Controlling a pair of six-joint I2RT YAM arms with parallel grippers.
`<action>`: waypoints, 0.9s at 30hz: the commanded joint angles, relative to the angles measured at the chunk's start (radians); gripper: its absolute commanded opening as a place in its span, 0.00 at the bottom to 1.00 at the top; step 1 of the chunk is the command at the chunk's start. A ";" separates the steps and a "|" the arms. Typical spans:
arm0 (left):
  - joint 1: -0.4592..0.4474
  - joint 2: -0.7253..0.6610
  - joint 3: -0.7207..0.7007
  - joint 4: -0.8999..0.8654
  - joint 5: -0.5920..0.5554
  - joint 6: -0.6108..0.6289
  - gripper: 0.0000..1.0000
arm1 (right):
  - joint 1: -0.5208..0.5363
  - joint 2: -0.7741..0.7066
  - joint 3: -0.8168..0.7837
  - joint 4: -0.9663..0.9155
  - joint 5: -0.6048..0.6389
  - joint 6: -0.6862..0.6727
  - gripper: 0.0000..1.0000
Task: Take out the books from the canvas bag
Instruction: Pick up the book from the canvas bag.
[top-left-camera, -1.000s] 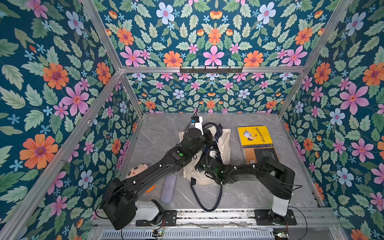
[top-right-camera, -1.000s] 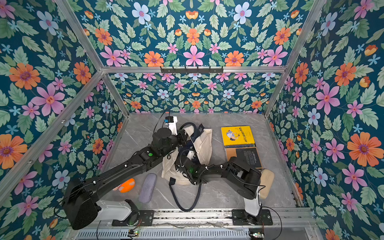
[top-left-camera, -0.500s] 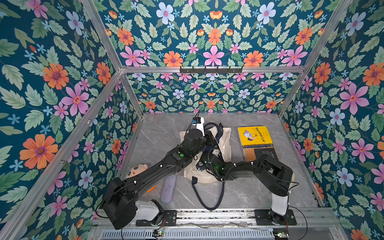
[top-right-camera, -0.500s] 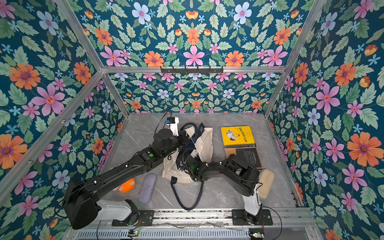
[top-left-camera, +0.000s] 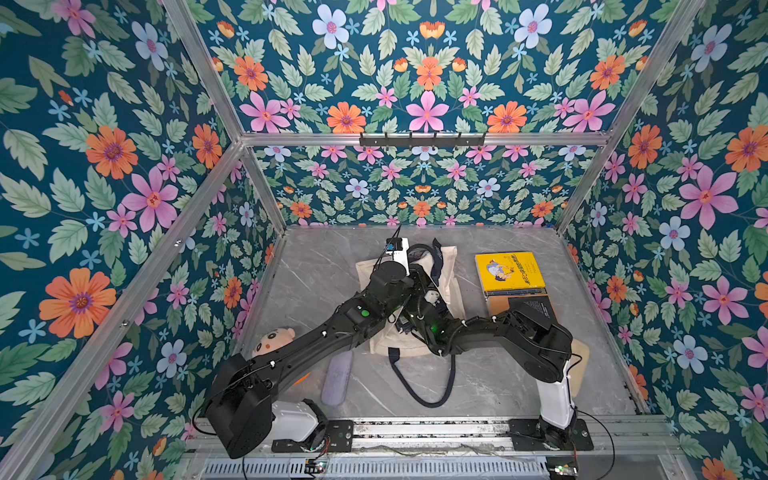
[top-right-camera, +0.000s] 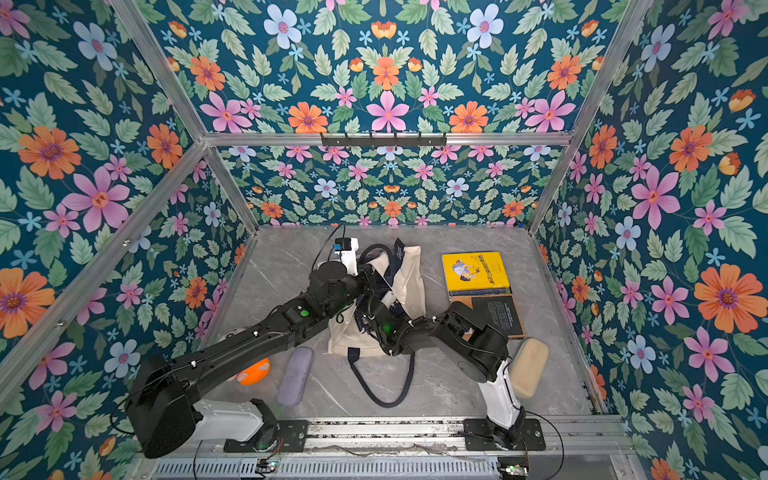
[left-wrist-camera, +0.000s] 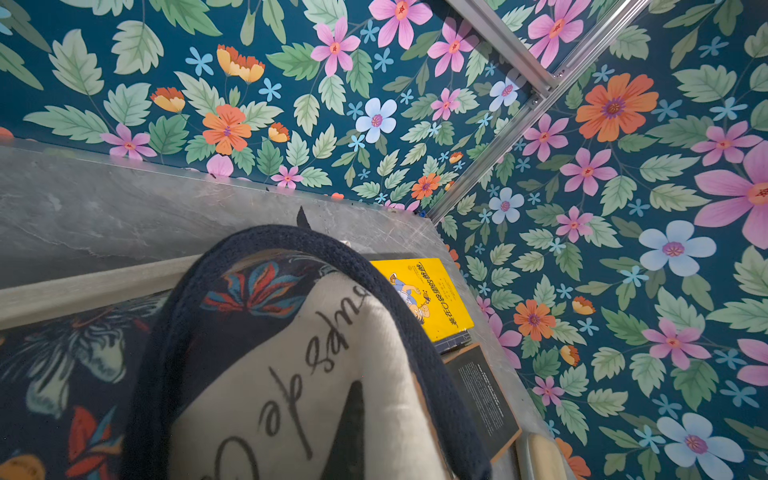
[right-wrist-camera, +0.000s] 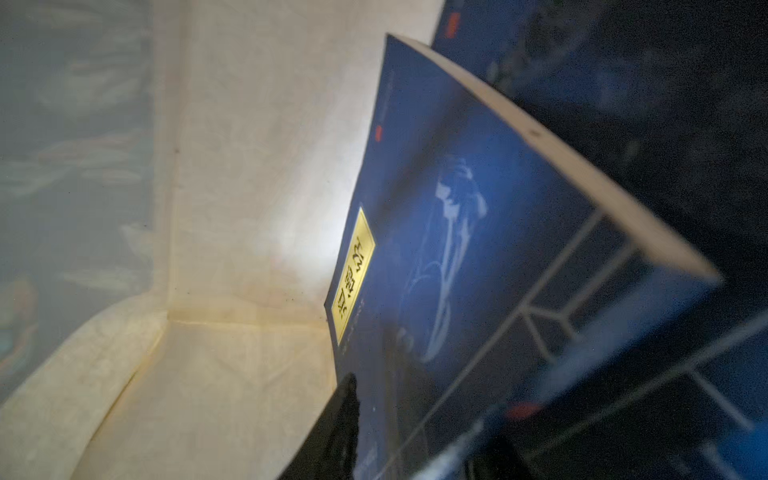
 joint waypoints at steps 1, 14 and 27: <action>-0.003 -0.010 0.002 0.126 0.017 0.009 0.00 | -0.018 0.018 0.024 0.048 0.026 -0.058 0.36; -0.003 -0.013 -0.012 0.132 -0.022 0.032 0.00 | -0.040 0.040 0.051 0.126 -0.053 -0.128 0.20; -0.003 -0.007 0.045 0.055 -0.179 0.022 0.00 | -0.039 0.015 0.025 0.134 -0.151 -0.141 0.00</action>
